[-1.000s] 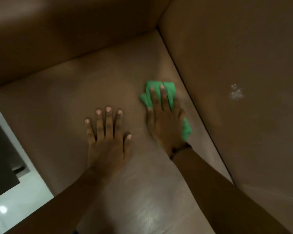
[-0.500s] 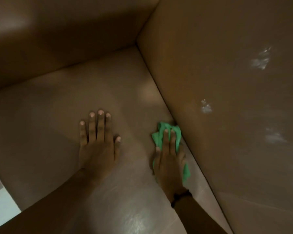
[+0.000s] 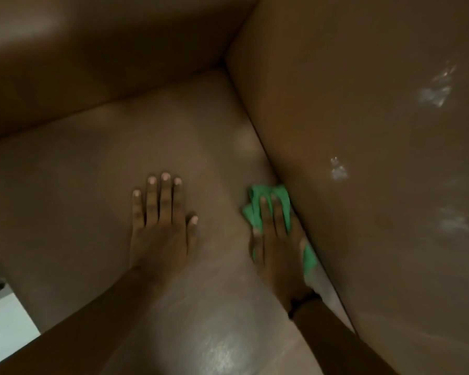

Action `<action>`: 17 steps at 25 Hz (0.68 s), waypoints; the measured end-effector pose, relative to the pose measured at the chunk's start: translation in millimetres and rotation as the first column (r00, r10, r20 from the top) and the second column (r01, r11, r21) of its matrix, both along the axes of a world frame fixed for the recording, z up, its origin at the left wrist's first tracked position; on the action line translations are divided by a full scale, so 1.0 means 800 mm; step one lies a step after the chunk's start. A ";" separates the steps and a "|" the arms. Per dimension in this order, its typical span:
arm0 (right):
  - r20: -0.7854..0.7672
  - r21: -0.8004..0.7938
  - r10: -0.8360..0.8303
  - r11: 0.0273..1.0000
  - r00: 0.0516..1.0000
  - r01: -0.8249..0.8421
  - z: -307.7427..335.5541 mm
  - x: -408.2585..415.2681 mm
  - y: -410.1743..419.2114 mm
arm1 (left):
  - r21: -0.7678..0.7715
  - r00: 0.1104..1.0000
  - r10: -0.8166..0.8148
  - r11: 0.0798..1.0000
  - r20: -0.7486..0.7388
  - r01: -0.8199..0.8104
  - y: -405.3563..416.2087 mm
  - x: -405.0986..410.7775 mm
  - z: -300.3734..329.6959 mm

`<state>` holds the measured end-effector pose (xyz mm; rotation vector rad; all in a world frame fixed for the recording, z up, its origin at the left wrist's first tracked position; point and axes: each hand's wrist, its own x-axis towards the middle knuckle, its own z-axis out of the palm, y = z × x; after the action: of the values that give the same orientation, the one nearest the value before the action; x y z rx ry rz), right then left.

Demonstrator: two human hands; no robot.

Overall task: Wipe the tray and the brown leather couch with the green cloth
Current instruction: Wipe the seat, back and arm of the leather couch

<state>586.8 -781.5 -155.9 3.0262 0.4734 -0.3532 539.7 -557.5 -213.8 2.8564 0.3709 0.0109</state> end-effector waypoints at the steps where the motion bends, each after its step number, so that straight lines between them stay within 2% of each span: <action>1: 0.016 0.040 -0.035 0.999 0.999 0.035 -0.002 -0.012 -0.011 | 0.011 1.000 -0.002 1.000 -0.008 0.002 0.000 0.001 0.001; 3: 0.052 0.093 -0.052 0.995 0.997 0.047 -0.014 0.024 0.017 | 0.041 1.000 0.002 0.999 0.009 -0.003 -0.001 0.005 -0.005; 5: 0.141 0.107 0.016 0.994 0.990 -0.031 -0.041 0.079 0.075 | 0.066 0.999 -0.021 0.998 0.036 0.019 0.001 0.000 -0.024; 7: 0.261 0.113 0.015 0.993 0.965 -0.046 -0.055 0.118 0.120 | 0.113 0.997 -0.045 0.993 0.070 0.037 0.007 0.001 -0.036; 8: 0.260 0.119 0.045 0.990 0.965 -0.079 -0.056 0.119 0.122 | 0.110 0.997 -0.043 0.993 0.069 0.035 0.008 -0.001 -0.039; 11: 0.148 -0.078 0.383 0.924 0.912 -0.376 -0.016 0.056 0.049 | 0.089 0.999 -0.027 0.996 0.036 0.024 -0.013 0.005 -0.027; 14: 0.019 -0.400 0.536 0.778 0.844 -0.485 0.069 0.033 -0.060 | 0.036 0.997 -0.081 0.996 0.022 0.080 -0.081 0.035 -0.007; 17: 0.028 -0.643 0.678 0.575 0.734 -0.506 0.138 0.101 -0.099 | 0.001 0.984 -0.155 0.988 0.084 0.155 -0.141 0.080 0.003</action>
<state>668.0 -861.0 -45.2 2.0678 1.0805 -0.0108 604.0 -670.0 -211.7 2.8602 0.1305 0.1000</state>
